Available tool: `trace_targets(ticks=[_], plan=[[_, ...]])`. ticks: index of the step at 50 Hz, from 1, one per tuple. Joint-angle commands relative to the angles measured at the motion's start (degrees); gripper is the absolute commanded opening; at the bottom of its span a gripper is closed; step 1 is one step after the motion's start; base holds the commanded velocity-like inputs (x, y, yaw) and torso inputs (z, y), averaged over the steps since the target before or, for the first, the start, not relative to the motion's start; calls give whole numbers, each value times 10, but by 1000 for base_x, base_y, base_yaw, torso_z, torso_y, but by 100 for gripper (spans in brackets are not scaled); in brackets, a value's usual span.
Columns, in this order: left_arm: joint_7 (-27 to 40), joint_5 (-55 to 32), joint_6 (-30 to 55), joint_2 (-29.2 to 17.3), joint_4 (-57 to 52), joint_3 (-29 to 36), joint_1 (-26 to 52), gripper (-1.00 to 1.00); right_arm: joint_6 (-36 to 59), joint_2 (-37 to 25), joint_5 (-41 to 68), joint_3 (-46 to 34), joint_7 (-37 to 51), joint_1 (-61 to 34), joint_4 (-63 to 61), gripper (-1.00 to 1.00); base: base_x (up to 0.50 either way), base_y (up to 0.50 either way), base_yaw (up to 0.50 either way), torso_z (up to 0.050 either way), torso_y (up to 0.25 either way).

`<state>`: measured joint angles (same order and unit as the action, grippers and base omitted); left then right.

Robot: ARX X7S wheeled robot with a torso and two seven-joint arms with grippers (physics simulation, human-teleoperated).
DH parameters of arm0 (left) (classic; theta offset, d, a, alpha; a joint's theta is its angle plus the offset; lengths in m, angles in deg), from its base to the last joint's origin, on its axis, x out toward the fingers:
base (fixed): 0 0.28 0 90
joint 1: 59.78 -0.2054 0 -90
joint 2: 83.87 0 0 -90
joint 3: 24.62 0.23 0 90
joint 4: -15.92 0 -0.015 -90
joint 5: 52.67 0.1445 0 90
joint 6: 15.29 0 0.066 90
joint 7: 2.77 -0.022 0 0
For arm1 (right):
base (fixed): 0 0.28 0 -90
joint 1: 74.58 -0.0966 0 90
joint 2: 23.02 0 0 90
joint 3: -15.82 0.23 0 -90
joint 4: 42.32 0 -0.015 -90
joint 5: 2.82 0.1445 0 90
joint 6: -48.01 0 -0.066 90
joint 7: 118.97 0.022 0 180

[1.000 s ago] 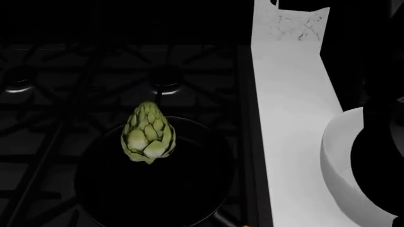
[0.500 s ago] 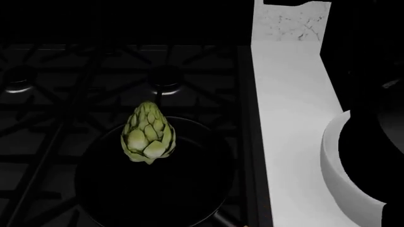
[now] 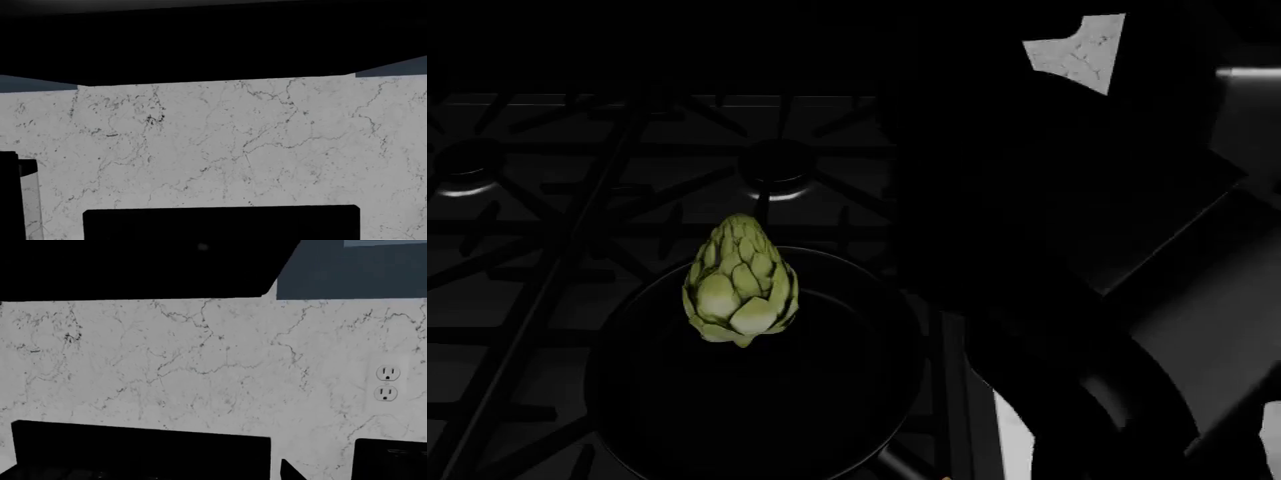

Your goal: Pick the artichoke from the pan and place it in the bowl.

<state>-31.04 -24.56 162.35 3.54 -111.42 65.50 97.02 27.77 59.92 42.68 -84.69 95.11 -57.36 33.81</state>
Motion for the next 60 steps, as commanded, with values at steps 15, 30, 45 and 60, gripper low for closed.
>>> trace_targets(ticks=[15, 30, 45, 60], plan=[[0, -5, -7, 9, -2, -38, -25, 100, 52, 67, 82, -92, 124, 19, 112, 100, 0, 0, 0, 0, 0], [7, -15, -9, 5, -2, -47, -31, 100, 27, 61, 191, -115, 184, 25, 160, 100, 0, 0, 0, 0, 0], [15, -25, -15, 3, 1, -50, -36, 100, 6, 56, 241, -124, 205, 30, 194, 100, 0, 0, 0, 0, 0], [23, -31, -18, -1, 2, -53, -42, 100, -7, 52, 278, -142, 209, 35, 207, 100, 0, 0, 0, 0, 0]])
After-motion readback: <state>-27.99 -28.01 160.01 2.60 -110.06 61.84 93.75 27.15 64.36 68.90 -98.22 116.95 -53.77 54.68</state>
